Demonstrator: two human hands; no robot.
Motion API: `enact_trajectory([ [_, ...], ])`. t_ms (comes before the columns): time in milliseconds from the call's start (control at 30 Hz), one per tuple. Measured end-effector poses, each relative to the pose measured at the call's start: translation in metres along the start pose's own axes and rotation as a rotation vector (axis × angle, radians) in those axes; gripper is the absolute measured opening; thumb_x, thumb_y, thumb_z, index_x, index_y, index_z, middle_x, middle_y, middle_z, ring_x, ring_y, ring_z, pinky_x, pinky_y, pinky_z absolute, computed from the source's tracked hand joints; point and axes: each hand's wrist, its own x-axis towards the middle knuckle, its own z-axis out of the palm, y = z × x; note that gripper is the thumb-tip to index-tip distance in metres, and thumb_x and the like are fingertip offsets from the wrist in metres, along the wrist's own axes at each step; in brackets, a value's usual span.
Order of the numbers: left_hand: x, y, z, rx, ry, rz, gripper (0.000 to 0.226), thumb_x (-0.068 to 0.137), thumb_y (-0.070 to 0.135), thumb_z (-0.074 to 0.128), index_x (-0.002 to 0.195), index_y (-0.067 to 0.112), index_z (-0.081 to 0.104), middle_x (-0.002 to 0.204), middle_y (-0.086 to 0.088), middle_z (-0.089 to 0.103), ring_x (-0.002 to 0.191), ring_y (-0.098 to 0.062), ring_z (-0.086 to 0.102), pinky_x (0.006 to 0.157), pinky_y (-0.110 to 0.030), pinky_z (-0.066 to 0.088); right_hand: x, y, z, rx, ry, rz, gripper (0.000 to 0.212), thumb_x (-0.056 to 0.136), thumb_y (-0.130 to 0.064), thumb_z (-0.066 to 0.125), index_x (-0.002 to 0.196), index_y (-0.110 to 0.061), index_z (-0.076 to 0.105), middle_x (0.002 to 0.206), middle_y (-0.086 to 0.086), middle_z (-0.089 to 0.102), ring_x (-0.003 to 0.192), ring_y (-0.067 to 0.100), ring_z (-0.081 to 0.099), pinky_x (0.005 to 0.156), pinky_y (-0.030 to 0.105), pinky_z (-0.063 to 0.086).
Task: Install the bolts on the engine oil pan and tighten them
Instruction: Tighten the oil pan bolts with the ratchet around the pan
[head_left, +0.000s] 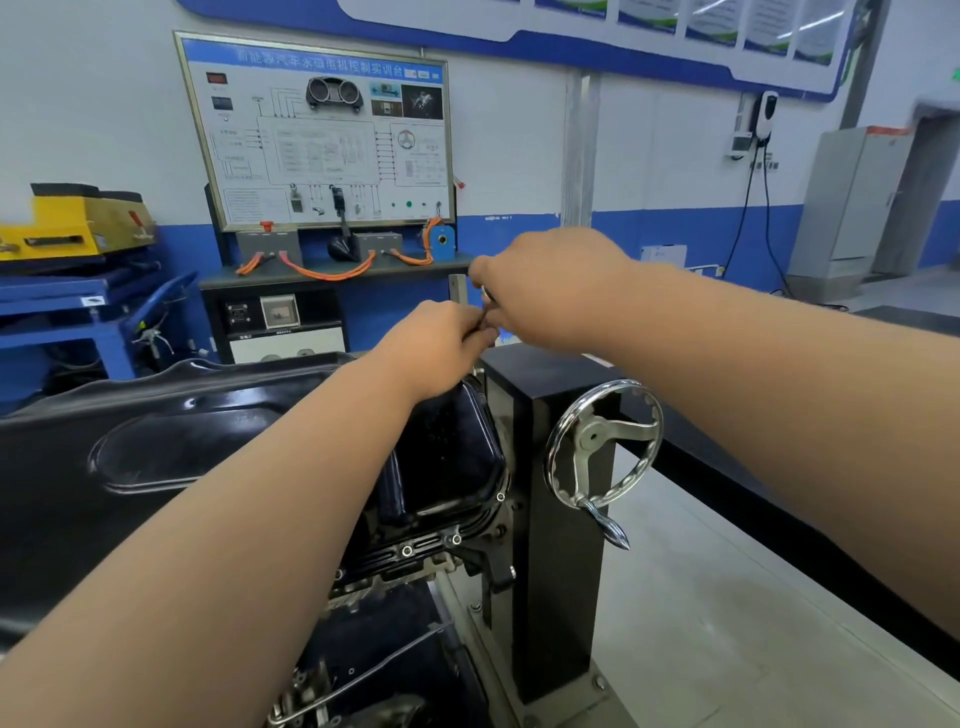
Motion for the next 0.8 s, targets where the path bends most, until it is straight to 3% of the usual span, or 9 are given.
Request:
enact_trajectory([
  [100, 0.001, 0.001, 0.004, 0.010, -0.006, 0.008, 0.027, 0.099, 0.033, 0.046, 0.088, 0.012, 0.060, 0.062, 0.006, 0.049, 0.063, -0.019, 0.048, 0.051, -0.027, 0.032, -0.002, 0.004, -0.001, -0.097, -0.020, -0.127, 0.028, 0.089, -0.007, 0.049, 0.116, -0.015, 0.051, 0.095, 0.004, 0.053, 0.082, 0.026, 0.047, 0.081, 0.044, 0.042],
  [133, 0.002, 0.000, 0.004, -0.001, 0.001, 0.011, 0.026, 0.098, 0.033, 0.048, 0.087, 0.013, 0.060, 0.063, 0.006, 0.050, 0.063, -0.017, 0.048, 0.051, -0.026, 0.033, -0.003, 0.001, 0.000, -0.099, -0.010, -0.119, 0.026, 0.090, -0.008, 0.049, 0.115, -0.014, 0.050, 0.092, 0.005, 0.052, 0.078, 0.026, 0.048, 0.079, 0.043, 0.043],
  [200, 0.002, -0.003, 0.003, -0.037, 0.021, 0.007, 0.021, 0.095, 0.034, 0.053, 0.085, 0.017, 0.061, 0.067, 0.010, 0.054, 0.066, -0.013, 0.052, 0.055, -0.024, 0.036, -0.005, -0.001, 0.001, -0.030, -0.008, 0.002, 0.008, 0.096, -0.018, 0.046, 0.101, -0.013, 0.048, 0.078, 0.003, 0.045, 0.058, 0.019, 0.039, 0.054, 0.030, 0.032],
  [267, 0.002, -0.003, 0.002, -0.045, 0.030, -0.003, 0.017, 0.090, 0.036, 0.058, 0.086, 0.020, 0.063, 0.071, 0.013, 0.056, 0.066, -0.006, 0.053, 0.058, -0.023, 0.039, -0.009, -0.002, 0.003, 0.055, -0.091, 0.095, 0.011, 0.096, -0.019, 0.046, 0.090, -0.011, 0.042, 0.074, 0.002, 0.037, 0.054, 0.017, 0.030, 0.045, 0.028, 0.022],
  [333, 0.002, -0.001, 0.004, 0.014, 0.030, 0.010, 0.020, 0.088, 0.038, 0.060, 0.080, 0.020, 0.060, 0.065, 0.014, 0.050, 0.059, -0.001, 0.047, 0.052, -0.023, 0.035, -0.010, -0.003, 0.007, 0.064, -0.150, 0.081, 0.008, 0.093, -0.010, 0.049, 0.101, -0.010, 0.047, 0.073, 0.004, 0.034, 0.054, 0.019, 0.030, 0.043, 0.029, 0.024],
  [433, 0.001, 0.002, 0.004, 0.111, 0.036, 0.050, 0.029, 0.091, 0.037, 0.057, 0.067, 0.022, 0.050, 0.057, 0.012, 0.045, 0.053, -0.004, 0.042, 0.047, -0.021, 0.028, -0.010, -0.005, 0.008, 0.148, -0.151, 0.182, 0.016, 0.096, -0.022, 0.047, 0.088, -0.008, 0.048, 0.073, 0.003, 0.044, 0.055, 0.017, 0.036, 0.045, 0.029, 0.024],
  [600, 0.001, 0.005, 0.004, 0.147, -0.023, 0.107, 0.028, 0.097, 0.029, 0.050, 0.071, 0.019, 0.048, 0.058, 0.006, 0.046, 0.061, -0.021, 0.048, 0.056, -0.030, 0.034, -0.017, 0.011, 0.008, -0.040, 0.002, 0.018, 0.028, 0.093, -0.019, 0.051, 0.118, -0.010, 0.041, 0.065, 0.000, 0.032, 0.049, 0.016, 0.032, 0.043, 0.026, 0.020],
  [700, 0.001, 0.003, 0.003, 0.072, -0.027, 0.067, 0.022, 0.097, 0.028, 0.048, 0.080, 0.018, 0.056, 0.065, 0.004, 0.052, 0.068, -0.022, 0.052, 0.059, -0.031, 0.039, -0.018, 0.015, 0.011, 0.056, 0.007, 0.101, 0.015, 0.094, -0.029, 0.053, 0.092, -0.014, 0.051, 0.064, -0.001, 0.037, 0.050, 0.014, 0.035, 0.044, 0.026, 0.021],
  [800, -0.001, 0.005, 0.005, 0.048, -0.038, 0.050, 0.016, 0.096, 0.027, 0.047, 0.092, 0.023, 0.063, 0.071, 0.006, 0.055, 0.069, -0.018, 0.054, 0.062, -0.031, 0.044, -0.014, 0.010, 0.010, 0.511, -0.192, 0.281, 0.042, 0.094, -0.041, 0.047, 0.061, -0.016, 0.050, 0.052, -0.001, 0.059, 0.047, 0.015, 0.052, 0.042, 0.023, 0.031],
])
